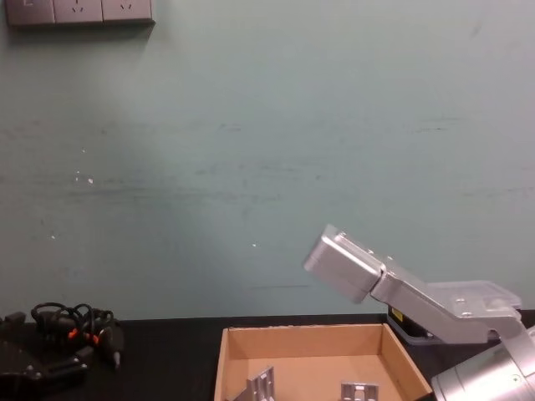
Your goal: Use one hand to pick up the angle iron from the table and place it into the box.
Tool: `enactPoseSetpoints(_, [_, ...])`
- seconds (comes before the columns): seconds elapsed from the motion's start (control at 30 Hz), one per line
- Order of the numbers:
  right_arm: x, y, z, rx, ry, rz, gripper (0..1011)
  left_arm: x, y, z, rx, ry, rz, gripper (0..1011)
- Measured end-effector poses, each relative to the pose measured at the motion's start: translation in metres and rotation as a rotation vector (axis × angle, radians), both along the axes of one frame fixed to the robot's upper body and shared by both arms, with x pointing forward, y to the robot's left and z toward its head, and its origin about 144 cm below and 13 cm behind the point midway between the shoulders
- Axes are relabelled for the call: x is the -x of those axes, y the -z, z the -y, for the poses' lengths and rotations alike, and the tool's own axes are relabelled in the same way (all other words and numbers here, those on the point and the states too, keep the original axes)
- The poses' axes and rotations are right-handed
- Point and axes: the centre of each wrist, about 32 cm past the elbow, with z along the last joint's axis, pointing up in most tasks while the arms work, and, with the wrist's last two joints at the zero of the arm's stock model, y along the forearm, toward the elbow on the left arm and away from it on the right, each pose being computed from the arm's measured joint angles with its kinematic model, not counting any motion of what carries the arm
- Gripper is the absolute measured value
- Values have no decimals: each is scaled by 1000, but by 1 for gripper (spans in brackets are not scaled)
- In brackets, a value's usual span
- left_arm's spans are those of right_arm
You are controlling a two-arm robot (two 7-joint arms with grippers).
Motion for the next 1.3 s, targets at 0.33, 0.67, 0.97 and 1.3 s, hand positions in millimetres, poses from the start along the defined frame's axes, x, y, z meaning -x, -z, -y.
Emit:
enactPoseSetpoints(0.33, [-1, 1, -5, -9, -10, 5, 1004, 0, 0, 0, 0, 0, 0, 1000])
enactPoseSetpoints(0.67, [-2, 0, -7, -10, -17, 7, 930, 0, 0, 0, 0, 0, 0, 1000])
enactPoseSetpoints(0.97, [-1, -1, -6, -8, -16, 9, 682, 0, 0, 0, 0, 0, 0, 1000])
enactPoseSetpoints(1.3, [0, -1, -7, -10, -17, 12, 458, 0, 0, 0, 0, 0, 0, 1000])
